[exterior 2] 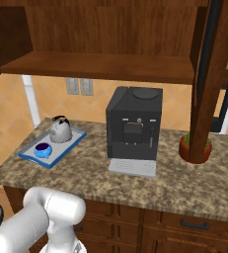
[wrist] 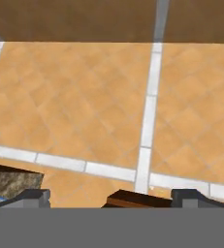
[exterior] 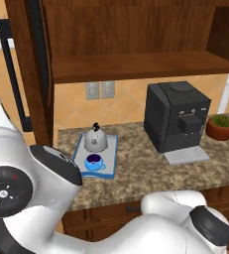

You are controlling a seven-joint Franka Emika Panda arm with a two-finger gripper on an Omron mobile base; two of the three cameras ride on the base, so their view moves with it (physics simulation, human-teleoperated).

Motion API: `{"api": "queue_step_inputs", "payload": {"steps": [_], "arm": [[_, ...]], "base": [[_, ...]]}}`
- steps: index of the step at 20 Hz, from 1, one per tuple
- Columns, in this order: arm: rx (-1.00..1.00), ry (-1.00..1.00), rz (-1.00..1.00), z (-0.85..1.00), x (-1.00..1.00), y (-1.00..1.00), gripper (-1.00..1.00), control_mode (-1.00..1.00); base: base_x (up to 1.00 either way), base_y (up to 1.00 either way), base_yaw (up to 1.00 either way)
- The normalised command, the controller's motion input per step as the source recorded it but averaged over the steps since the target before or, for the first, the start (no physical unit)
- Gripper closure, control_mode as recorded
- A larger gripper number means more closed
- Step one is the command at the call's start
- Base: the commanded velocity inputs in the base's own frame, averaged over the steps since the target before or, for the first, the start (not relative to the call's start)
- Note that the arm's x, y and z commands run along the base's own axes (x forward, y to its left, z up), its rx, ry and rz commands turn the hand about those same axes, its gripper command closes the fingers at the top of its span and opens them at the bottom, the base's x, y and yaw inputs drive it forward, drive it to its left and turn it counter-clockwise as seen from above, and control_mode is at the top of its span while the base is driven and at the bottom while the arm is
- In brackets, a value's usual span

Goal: Pick the kettle from the counter and place it on the tray. Then pick the mug from the cabinet and place it on the tray. Then close the cabinet doors.

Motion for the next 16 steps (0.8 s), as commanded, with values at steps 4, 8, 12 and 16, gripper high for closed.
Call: {"api": "queue_step_inputs", "payload": {"steps": [4, 8, 12, 16], "arm": [[-0.01, 0.03, -0.25, -0.14, 0.43, 0.0, -1.0, -1.0], [0.0, 0.0, -0.15, -0.06, 0.19, -0.18, -1.0, -1.0], [0.0, 0.0, -0.15, -0.05, 0.14, -0.36, -1.0, -1.0], [0.0, -0.03, -0.11, -0.07, 0.15, -0.41, -1.0, -1.0]], "base": [[0.0, 0.0, 0.0], [0.0, 0.0, 0.0], [0.0, 0.0, 0.0], [0.0, 0.0, 0.0]]}}
